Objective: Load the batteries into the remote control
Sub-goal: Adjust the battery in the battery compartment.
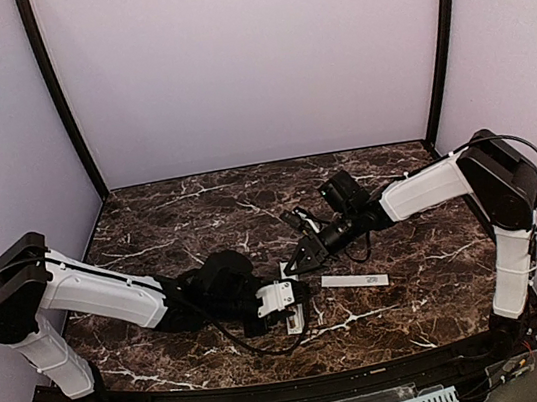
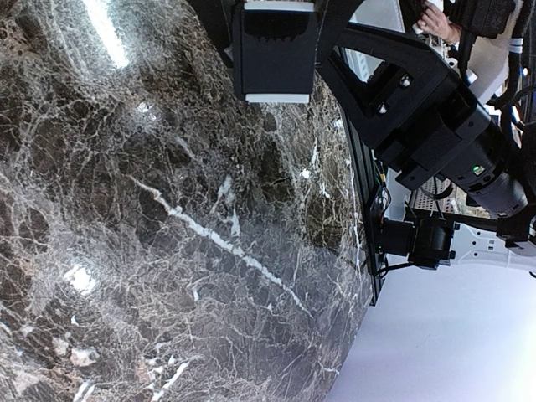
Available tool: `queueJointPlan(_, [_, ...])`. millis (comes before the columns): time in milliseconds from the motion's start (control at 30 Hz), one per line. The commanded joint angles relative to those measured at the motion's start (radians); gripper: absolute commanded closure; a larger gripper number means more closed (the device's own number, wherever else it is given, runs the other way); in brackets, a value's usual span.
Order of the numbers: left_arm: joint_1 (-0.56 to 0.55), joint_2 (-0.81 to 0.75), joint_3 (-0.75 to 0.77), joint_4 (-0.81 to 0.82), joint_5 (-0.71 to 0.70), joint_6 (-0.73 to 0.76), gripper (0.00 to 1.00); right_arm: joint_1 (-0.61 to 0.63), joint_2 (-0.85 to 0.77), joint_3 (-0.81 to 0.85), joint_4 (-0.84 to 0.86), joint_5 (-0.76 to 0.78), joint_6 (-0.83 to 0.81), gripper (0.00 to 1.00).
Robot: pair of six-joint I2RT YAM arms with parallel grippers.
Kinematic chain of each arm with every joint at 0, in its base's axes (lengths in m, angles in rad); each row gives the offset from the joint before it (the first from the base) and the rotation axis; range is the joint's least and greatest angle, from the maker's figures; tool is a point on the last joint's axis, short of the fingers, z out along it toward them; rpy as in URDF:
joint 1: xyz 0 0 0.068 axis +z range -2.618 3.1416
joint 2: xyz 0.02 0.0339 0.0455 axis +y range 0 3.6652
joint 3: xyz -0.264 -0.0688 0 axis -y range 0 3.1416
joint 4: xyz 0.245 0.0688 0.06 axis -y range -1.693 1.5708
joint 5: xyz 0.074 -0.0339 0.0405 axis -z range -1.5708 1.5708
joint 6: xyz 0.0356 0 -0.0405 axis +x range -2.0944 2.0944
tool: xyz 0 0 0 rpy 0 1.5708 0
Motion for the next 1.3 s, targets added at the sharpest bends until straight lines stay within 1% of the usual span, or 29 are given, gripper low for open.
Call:
queueJointPlan(0, [-0.011, 0.015, -0.015, -0.057, -0.009, 0.022, 0.83, 0.009, 0.010, 0.021, 0.027, -0.017, -0.004, 1.00])
queueJointPlan(567, [-0.016, 0.066, -0.043, -0.081, -0.026, 0.055, 0.86, 0.009, 0.007, 0.020, 0.027, -0.022, -0.006, 1.00])
queueJointPlan(767, [-0.016, 0.089, -0.037, -0.110, -0.061, 0.064, 0.86, 0.009, 0.006, 0.014, 0.026, -0.023, -0.009, 1.00])
queueJointPlan(833, [-0.016, 0.066, -0.048, -0.070, -0.073, 0.051, 0.84, 0.006, 0.008, 0.012, 0.026, -0.022, -0.010, 1.00])
queueJointPlan(967, [-0.015, -0.002, -0.048, -0.006, -0.083, 0.014, 0.73, 0.008, 0.012, 0.011, 0.026, -0.016, -0.011, 1.00])
queueJointPlan(1000, [-0.015, -0.017, -0.039, -0.002, -0.090, 0.005, 0.69, 0.008, 0.012, 0.010, 0.026, -0.015, -0.011, 1.00])
queueJointPlan(1133, [-0.016, -0.053, -0.009, 0.025, -0.099, -0.023, 0.58, 0.008, 0.010, 0.009, 0.027, -0.004, -0.011, 1.00])
queueJointPlan(1233, [-0.015, -0.087, 0.002, 0.045, -0.102, -0.064, 0.53, 0.009, 0.009, 0.007, 0.026, -0.001, -0.010, 1.00])
queueJointPlan(1267, [-0.016, -0.114, -0.007, 0.054, -0.100, -0.085, 0.49, 0.008, 0.009, 0.007, 0.026, 0.000, -0.010, 1.00])
